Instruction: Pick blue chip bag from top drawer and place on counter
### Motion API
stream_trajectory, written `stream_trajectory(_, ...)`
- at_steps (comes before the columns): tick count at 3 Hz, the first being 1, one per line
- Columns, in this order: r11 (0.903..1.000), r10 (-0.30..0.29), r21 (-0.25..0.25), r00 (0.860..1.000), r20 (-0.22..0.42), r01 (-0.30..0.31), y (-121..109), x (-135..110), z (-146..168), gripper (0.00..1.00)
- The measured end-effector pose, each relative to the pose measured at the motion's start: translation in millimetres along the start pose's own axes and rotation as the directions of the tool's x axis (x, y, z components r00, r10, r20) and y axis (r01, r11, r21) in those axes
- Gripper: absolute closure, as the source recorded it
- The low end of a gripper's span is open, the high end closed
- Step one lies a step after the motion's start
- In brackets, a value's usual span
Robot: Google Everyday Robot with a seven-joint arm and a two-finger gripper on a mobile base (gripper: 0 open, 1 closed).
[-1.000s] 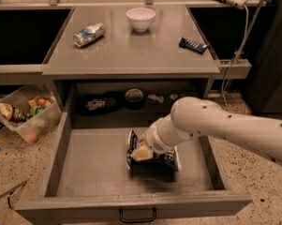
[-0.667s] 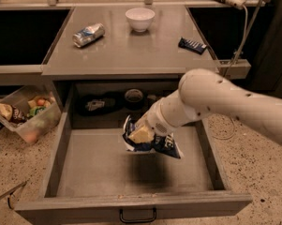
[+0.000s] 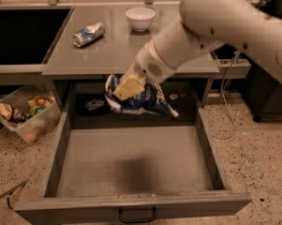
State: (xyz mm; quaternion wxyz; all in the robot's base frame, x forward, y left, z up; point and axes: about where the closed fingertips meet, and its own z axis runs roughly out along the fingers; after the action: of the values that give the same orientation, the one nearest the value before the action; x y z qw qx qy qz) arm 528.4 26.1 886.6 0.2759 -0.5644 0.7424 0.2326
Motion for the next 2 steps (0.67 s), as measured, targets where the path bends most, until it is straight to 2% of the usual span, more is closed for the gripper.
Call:
stream_trajectory(1,0.9986,-0.034,-0.039,0.999,0.015,0.035,-17.0,-49.9,-15.5,1.00)
stream_trajectory(2,0.9945,-0.101,-0.020,0.993,0.061,0.103,-53.7,-90.3,-11.3,1.00)
